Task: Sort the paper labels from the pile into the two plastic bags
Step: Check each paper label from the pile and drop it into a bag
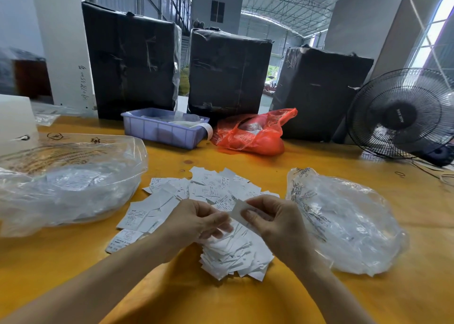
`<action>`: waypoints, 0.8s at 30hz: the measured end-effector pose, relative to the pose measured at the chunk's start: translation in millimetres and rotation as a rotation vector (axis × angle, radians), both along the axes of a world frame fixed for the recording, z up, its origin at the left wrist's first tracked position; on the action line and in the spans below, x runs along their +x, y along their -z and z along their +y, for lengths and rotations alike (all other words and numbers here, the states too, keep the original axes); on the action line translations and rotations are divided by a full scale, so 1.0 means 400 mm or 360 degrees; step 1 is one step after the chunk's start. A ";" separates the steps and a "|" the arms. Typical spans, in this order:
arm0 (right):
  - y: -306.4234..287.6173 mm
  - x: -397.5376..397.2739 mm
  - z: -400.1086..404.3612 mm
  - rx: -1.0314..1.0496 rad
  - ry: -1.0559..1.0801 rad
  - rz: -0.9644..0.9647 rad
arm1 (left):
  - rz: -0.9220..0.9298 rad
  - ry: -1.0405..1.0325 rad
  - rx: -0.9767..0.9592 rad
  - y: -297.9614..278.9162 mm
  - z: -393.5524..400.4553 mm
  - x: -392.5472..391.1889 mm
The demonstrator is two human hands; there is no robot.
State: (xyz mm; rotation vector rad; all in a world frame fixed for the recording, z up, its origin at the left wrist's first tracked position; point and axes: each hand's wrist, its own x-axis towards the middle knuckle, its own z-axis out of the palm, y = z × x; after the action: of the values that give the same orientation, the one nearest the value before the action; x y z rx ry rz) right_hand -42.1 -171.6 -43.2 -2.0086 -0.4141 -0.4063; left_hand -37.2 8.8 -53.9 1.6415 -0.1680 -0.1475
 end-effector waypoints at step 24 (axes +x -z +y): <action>0.001 -0.005 -0.001 -0.0039 -0.0313 0.0365 | -0.0082 0.0001 0.0048 0.000 -0.005 -0.003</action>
State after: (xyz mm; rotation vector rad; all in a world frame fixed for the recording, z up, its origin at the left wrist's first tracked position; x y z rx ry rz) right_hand -44.3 -171.8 -43.6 -1.9885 -0.4683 -0.0478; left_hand -38.6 6.7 -53.9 1.6763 -0.2065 -0.1084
